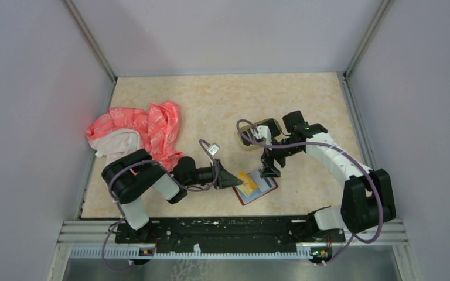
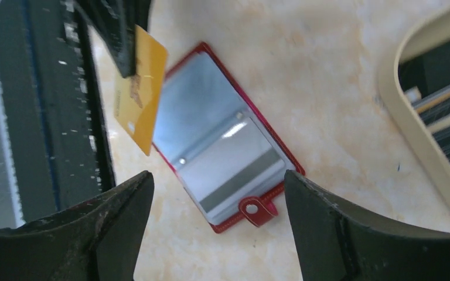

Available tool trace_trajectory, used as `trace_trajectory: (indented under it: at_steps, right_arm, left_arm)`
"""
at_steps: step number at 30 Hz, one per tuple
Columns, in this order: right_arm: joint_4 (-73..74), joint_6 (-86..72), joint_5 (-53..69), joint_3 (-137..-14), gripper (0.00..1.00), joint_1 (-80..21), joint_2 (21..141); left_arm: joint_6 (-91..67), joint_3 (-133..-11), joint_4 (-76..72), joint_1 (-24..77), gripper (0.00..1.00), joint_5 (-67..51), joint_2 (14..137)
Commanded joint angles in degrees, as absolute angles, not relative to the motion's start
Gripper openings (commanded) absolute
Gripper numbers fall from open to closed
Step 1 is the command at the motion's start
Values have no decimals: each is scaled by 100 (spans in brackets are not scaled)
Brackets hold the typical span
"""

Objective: Put the credit cards into the card holder

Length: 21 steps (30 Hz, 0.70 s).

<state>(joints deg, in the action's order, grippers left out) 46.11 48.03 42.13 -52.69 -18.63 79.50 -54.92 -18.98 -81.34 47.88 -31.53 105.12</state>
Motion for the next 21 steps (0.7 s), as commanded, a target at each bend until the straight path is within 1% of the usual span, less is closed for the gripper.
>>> trace_trajectory:
  at_steps: [1,2,3,5,9,11,14,17,19,21]
  right_arm:
    - [5340,5837,6218,-5752,90,-1916,7428]
    - [5479,6011,6441,-5783,96,-1932,7363]
    - [5508,6041,6600,-5805,98,-1974,7299]
    - [5217,5727,6697,-5777,99,-2092,7213]
    - [4097,4571,6650,-5427,98,-2342,7130]
    - [4155,4573,6428,-5455,99,-2549,7142]
    - [3860,4094,6364,-5400,97,-2754,7256]
    - [3858,4056,5915,-5389,91,-3057,7446]
    - [3966,4065,5879,-5462,77,-3084,7586]
    - [4128,4119,5881,-5537,62,-3087,7736]
  left_arm:
    - [-3711,-1811,-7636,4809,0,-3503,9645]
    - [-3384,-1815,-7329,4812,0,-3509,9392]
    - [-3064,-1825,-6967,4808,0,-3503,9153]
    - [-2597,-1832,-6424,4808,0,-3489,8718]
    - [-2169,-1829,-6135,4839,0,-3573,8265]
    - [-1995,-1994,-5720,4910,0,-3545,8180]
    - [-1803,-2209,-5397,5035,0,-3517,8171]
    - [-1743,-2342,-5271,5096,0,-3492,8150]
    - [-1727,-2355,-5238,5114,0,-3494,8088]
    - [-1674,-2347,-5187,5124,0,-3503,7994]
